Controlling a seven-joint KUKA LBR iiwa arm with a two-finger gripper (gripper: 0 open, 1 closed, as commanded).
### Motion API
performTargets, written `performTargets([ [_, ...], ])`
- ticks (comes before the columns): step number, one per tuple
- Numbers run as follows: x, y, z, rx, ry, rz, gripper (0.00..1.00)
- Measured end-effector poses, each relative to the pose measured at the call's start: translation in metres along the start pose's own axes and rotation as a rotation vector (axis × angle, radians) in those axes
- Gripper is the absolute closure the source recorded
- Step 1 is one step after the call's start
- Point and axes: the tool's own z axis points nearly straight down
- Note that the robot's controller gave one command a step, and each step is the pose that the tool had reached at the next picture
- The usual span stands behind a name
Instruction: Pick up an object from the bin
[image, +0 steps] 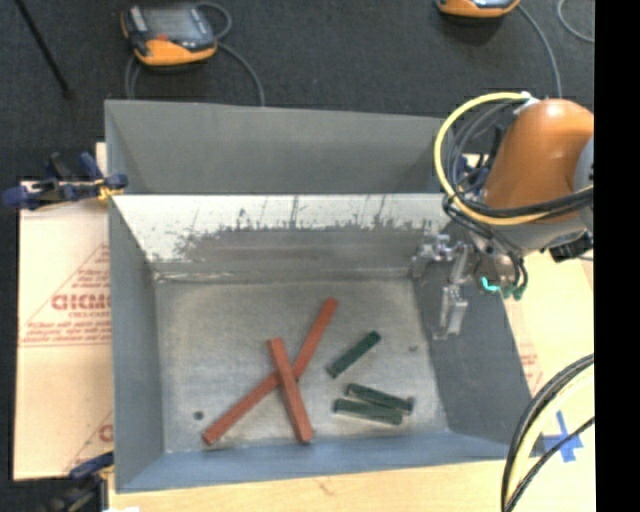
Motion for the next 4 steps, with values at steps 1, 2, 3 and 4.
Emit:
performTargets([
  [1,-0.002,0.001,-0.005,0.001,-0.008,-0.003,0.0],
  [2,0.011,0.02,0.036,0.002,-0.01,-0.124,0.0],
  [3,0.044,0.048,0.053,0.0,-0.006,-0.39,0.0],
  [4,0.075,0.074,0.063,-0.003,-0.003,-0.339,0.0],
])
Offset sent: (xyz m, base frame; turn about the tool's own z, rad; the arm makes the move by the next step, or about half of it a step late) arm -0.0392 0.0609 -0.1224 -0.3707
